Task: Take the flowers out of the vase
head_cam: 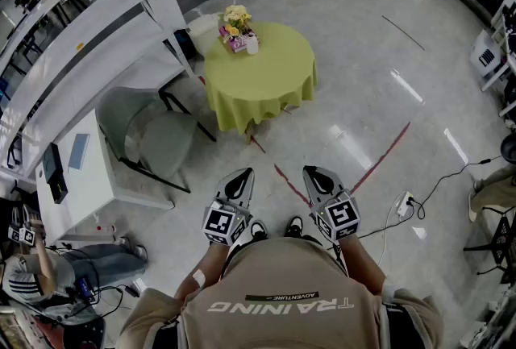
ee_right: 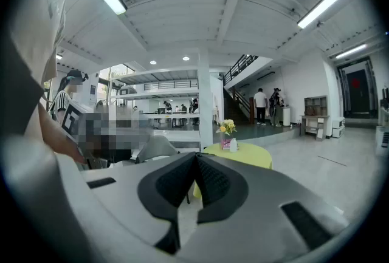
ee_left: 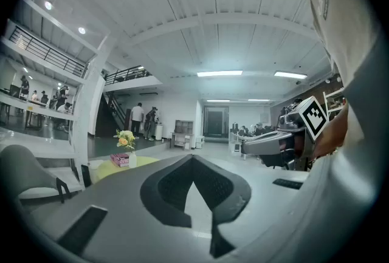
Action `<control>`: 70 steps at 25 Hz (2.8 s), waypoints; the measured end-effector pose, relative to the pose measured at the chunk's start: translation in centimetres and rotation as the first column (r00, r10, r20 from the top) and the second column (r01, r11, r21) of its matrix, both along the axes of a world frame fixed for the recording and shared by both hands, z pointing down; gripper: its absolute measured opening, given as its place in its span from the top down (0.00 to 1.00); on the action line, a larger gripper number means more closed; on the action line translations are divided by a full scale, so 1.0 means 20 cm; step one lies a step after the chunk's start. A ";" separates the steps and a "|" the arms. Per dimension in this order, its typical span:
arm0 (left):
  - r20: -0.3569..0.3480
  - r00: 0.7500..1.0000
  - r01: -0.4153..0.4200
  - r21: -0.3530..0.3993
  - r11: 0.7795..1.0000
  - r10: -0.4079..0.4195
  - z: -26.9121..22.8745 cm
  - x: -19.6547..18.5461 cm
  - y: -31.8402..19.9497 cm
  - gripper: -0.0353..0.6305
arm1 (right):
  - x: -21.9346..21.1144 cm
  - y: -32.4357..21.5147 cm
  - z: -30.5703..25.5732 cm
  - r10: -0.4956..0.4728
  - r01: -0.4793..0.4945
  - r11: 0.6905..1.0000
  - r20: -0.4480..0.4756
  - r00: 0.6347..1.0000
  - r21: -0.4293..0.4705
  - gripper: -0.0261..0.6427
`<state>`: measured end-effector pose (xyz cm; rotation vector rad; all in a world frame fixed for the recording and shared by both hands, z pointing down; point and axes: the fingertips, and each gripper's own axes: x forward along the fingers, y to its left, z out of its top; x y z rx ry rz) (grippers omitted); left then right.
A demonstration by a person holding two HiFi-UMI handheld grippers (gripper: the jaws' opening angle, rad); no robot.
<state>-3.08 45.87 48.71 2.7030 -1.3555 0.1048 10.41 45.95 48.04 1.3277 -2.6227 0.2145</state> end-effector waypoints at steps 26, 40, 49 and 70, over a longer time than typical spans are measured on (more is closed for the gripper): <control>-0.055 0.998 -0.001 -0.031 1.000 0.000 0.16 -0.46 -0.38 0.94 | -0.37 -0.37 0.17 0.078 -0.078 0.995 -0.010 0.997 -0.065 0.96; -0.053 0.998 0.025 -0.062 0.998 -0.029 0.21 -0.31 -0.95 0.94 | -0.24 -1.00 0.29 0.028 -0.027 0.997 0.013 1.000 -0.073 0.96; -0.040 0.996 0.084 -0.043 0.996 -0.085 0.10 -0.09 -1.49 0.94 | -0.04 -1.58 0.25 -0.056 0.058 0.998 0.048 0.997 -0.040 0.96; -0.052 0.971 0.226 -0.092 0.970 -0.232 0.26 -0.23 -2.03 0.94 | -0.11 -2.13 0.41 -0.129 0.130 0.985 0.019 0.991 -0.114 0.96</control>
